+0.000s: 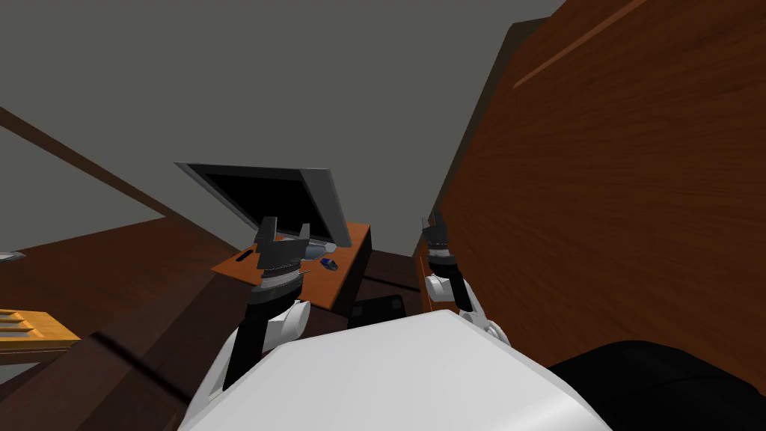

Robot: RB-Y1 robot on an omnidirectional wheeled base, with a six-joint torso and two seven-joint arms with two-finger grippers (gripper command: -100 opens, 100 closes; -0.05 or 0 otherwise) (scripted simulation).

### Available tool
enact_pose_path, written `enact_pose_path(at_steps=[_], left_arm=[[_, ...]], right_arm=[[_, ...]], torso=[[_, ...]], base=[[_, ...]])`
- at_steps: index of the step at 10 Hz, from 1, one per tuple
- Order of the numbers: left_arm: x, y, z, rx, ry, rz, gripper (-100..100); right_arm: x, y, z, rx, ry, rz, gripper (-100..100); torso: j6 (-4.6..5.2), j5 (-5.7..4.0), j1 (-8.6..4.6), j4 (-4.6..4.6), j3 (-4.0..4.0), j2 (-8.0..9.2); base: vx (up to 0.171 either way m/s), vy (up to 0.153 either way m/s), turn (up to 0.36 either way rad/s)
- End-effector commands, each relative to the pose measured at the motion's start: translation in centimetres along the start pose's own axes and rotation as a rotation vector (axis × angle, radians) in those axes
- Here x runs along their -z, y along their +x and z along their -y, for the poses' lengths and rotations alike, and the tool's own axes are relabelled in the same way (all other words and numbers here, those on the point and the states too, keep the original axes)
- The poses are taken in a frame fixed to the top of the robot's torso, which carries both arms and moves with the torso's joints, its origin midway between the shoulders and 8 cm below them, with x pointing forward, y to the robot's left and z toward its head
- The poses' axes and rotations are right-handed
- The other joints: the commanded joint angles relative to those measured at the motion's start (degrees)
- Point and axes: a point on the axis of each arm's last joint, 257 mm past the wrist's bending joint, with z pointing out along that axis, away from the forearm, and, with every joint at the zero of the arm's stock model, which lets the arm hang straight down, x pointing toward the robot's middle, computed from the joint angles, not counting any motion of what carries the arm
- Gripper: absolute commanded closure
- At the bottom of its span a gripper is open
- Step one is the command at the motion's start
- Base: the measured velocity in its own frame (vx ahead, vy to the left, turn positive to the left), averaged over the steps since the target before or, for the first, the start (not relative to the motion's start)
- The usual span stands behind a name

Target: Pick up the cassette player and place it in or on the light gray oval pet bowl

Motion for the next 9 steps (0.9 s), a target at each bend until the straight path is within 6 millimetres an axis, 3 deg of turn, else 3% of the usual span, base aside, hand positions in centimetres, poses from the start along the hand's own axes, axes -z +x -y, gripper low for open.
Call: enact_pose_path(at_steps=[1, 6, 7, 9], left_arm=[[0.0, -0.1, -1.0, -0.004, -0.034, -0.007, -100], [0.6, -1.2, -6.1, -0.016, -0.194, -0.015, -100], [0.6, -1.2, -6.2, -0.016, -0.198, -0.014, -100], [1.2, -1.8, -9.0, -0.023, -0.283, -0.015, -100]], right_arm=[[0.0, 0.0, 0.0, 0.0, 0.0, 0.0, 0], [0.0, 0.0, 0.0, 0.0, 0.0, 0.0, 0], [0.0, 0.0, 0.0, 0.0, 0.0, 0.0, 0], [0.0, 0.0, 0.0, 0.0, 0.0, 0.0, 0]], torso=[[0.0, 0.0, 0.0, 0.0, 0.0, 0.0], [0.0, -0.03, -0.12, -0.01, -0.02, -0.04], [0.0, -0.03, -0.14, -0.01, -0.02, -0.04], [0.01, -0.02, -0.1, -0.01, -0.03, -0.06]], base=[[0.003, -0.013, 0.002], [0.006, -0.034, -0.003], [0.008, -0.029, 0.001], [0.013, -0.03, -0.016]])
